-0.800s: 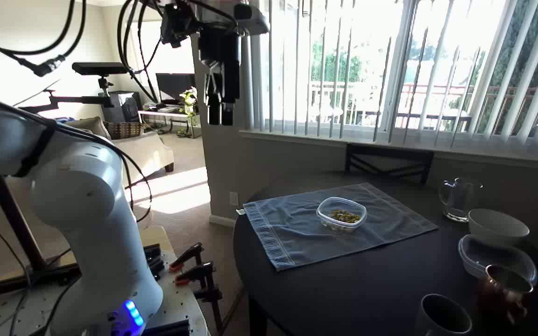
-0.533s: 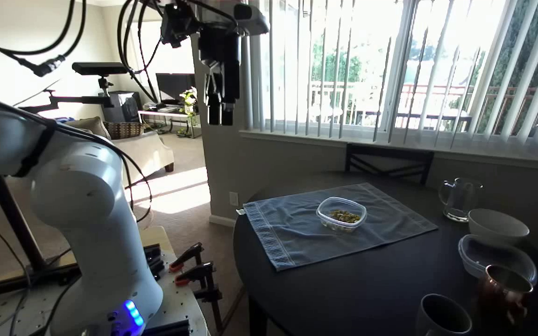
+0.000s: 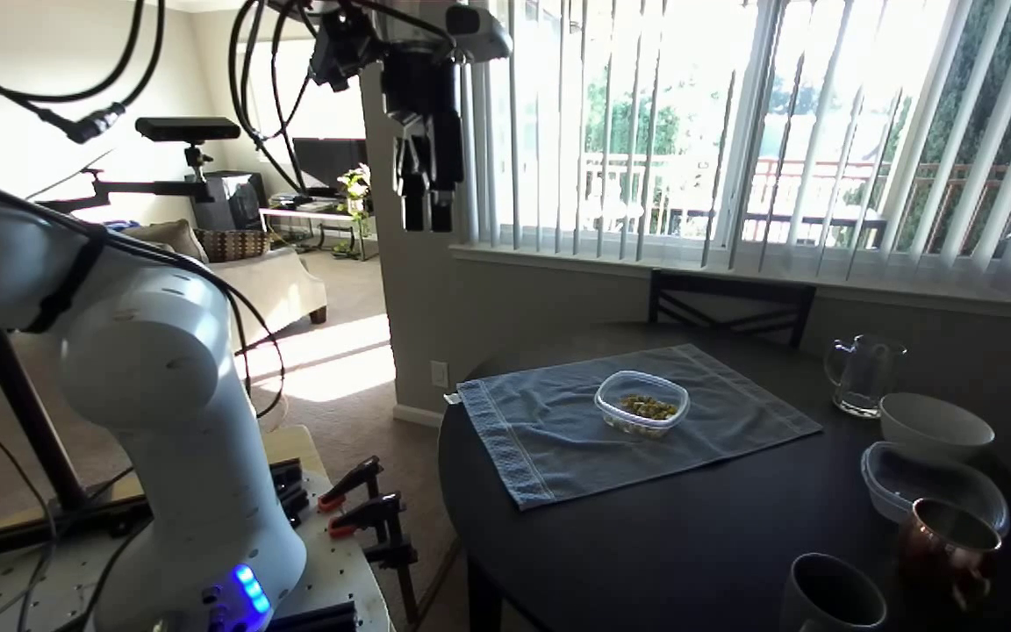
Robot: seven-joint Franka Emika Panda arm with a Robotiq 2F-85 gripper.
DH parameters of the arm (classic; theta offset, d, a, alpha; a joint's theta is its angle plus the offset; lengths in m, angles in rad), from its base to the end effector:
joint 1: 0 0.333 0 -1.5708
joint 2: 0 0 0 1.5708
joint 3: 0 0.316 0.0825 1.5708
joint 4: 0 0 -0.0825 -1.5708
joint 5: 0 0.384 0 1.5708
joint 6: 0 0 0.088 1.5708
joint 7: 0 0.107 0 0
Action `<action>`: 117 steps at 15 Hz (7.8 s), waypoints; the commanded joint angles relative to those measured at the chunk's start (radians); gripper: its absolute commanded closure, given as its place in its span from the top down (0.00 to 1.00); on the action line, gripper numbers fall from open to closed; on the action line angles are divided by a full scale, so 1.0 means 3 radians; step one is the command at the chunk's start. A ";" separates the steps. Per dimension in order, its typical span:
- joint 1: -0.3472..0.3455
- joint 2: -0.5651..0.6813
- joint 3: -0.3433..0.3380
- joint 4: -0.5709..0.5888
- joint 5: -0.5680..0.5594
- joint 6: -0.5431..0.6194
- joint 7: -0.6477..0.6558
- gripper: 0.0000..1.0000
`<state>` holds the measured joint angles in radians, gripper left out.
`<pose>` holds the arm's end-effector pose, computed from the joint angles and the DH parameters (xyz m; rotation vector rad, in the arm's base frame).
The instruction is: Pick up the clear lunch box and spill all the candy onto the blue towel
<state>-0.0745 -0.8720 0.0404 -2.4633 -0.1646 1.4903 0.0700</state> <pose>0.2727 -0.0249 0.5606 2.9357 -0.1837 -0.1462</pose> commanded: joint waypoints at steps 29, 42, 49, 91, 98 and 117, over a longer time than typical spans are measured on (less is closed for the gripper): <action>0.0559 0.2221 0.0686 0.1056 -0.0301 0.1679 0.1940 1.00; 0.0813 0.4479 0.0244 0.2589 -0.0902 0.1775 0.1531 1.00; 0.0968 0.5361 -0.0105 0.3178 -0.0827 0.1752 0.0804 1.00; 0.0939 0.6304 -0.0176 0.4274 -0.0386 0.1375 0.0271 0.19; 0.0906 0.6281 -0.0178 0.4322 -0.0304 0.1320 0.0293 0.02; -0.0287 0.5289 0.0610 0.3947 0.2300 0.1147 -0.0863 0.02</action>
<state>-0.1259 0.7427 0.1760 -1.2294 0.4188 1.8714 -0.1178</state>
